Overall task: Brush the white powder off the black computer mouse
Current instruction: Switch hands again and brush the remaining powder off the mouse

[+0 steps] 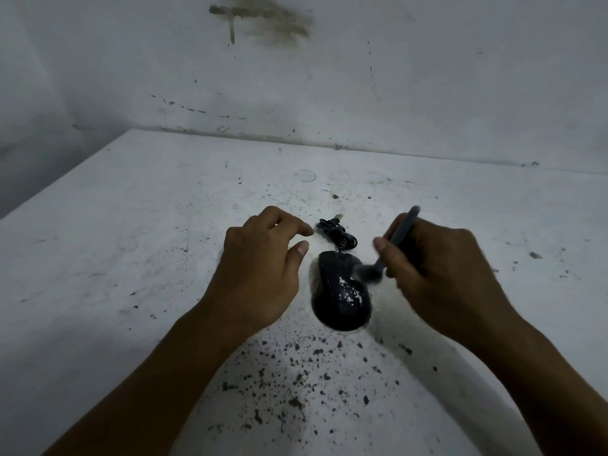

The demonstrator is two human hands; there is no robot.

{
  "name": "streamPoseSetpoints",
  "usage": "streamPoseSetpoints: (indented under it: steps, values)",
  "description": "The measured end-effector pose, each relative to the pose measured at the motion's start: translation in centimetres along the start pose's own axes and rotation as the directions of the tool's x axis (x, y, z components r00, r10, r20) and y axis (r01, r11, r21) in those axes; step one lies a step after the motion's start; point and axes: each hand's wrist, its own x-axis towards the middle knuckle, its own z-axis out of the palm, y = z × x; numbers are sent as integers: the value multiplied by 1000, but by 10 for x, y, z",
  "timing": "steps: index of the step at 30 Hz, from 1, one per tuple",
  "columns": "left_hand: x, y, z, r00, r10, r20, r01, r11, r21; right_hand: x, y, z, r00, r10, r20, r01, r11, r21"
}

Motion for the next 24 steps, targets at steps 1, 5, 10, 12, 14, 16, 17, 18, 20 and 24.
streamPoseSetpoints:
  steps: [1, 5, 10, 12, 14, 16, 17, 18, 20, 24]
  values:
    - [0, 0, 0, 1000, 0, 0, 0, 1000, 3, 1, 1, -2, 999, 4, -50, -4, 1000, -10]
    - [0, -1, 1, 1000, -10, 7, 9, 1000, 9, 0, -11, -2, 994, -54, -92, 66, 988, 136]
    - [0, -1, 1, 1000, -12, 1, 12, 1000, 3, -8, -7, 7, 1000, -6, -9, 6, 1000, 8]
    - [1, -1, 0, 1000, -13, 1, 13, 1000, 14, -7, -1, -1, 995, 9, -100, -7, 1000, 15]
    - [1, -1, 1, 1000, -9, 3, 9, 1000, 20, -8, -2, -4, 988, -12, -154, 21, 998, 57]
    - [0, 0, 1, 1000, -5, 2, 5, 1000, 10, -10, -9, 1, 992, -27, -120, 43, 990, 131]
    - [0, 0, 1, 1000, -5, 2, 5, 1000, 5, -12, -10, 5, 996, -22, -86, 33, 991, 132]
    - [0, 0, 2, 1000, -5, 3, 5, 1000, 2, -14, -10, 7, 999, -7, -52, 12, 995, 97]
    - [0, -1, 1, 1000, -11, 2, 11, 1000, 5, -12, -6, 8, 999, 25, -31, -25, 1000, 16]
    - [1, -4, 2, 999, -33, -6, 33, 999, 38, 7, -7, -3, 993, 18, -119, -11, 998, 62]
